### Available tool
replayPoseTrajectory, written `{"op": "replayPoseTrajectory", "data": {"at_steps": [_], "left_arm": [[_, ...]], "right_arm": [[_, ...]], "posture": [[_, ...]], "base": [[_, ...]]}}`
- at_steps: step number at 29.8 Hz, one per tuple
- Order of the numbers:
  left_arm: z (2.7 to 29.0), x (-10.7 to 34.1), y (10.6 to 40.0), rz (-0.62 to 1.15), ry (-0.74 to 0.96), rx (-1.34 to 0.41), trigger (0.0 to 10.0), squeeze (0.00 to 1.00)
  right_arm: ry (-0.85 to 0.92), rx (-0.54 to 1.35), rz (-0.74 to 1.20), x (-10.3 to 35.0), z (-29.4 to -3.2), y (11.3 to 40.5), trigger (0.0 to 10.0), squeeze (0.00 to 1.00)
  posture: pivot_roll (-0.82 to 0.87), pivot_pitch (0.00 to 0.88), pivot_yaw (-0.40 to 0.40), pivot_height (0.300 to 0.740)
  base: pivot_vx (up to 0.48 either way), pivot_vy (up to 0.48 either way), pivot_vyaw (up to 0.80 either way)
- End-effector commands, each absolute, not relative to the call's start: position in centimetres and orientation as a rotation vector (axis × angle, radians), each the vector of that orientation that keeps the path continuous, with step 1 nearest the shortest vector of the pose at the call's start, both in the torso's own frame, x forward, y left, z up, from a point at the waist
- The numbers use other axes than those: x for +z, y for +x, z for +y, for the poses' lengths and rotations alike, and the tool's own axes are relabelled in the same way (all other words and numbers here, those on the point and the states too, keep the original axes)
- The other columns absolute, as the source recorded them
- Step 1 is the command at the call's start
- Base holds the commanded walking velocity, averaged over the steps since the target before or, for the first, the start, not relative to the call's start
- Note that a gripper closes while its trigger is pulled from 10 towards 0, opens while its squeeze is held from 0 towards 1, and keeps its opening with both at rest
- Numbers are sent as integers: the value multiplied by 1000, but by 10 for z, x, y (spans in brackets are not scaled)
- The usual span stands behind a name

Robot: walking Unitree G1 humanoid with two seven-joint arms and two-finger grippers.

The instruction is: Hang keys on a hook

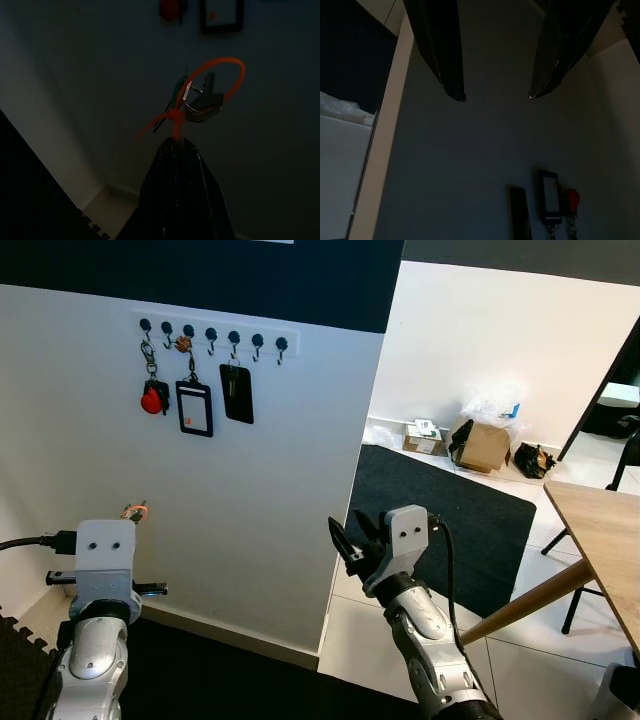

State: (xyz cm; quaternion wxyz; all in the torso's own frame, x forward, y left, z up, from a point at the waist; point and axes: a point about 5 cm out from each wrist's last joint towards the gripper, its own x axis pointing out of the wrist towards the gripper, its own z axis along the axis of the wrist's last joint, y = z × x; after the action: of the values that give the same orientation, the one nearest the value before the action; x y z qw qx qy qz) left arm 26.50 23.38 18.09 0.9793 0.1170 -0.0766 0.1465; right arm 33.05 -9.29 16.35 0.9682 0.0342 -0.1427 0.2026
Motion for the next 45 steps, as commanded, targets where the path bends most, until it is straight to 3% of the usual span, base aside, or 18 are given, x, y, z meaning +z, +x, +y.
{"op": "replayPoseTrajectory", "data": {"at_steps": [1,6,24,45], "left_arm": [[234,180,264,-147,263,287,10000,0],[235,180,264,-149,264,288,10000,0],[235,181,265,-149,272,281,10000,0],[234,180,265,-150,287,278,10000,0]], "right_arm": [[62,407,-278,161,-95,329,10000,0],[60,410,-277,161,-94,330,10000,0],[63,409,-275,161,-94,330,10000,0],[64,407,-270,160,-94,329,10000,0]], "posture": [[179,77,-50,740],[180,74,-51,740],[177,77,-47,740],[178,81,-47,740]], "base": [[0,0,0],[0,54,0],[0,466,0],[0,0,0]]}}
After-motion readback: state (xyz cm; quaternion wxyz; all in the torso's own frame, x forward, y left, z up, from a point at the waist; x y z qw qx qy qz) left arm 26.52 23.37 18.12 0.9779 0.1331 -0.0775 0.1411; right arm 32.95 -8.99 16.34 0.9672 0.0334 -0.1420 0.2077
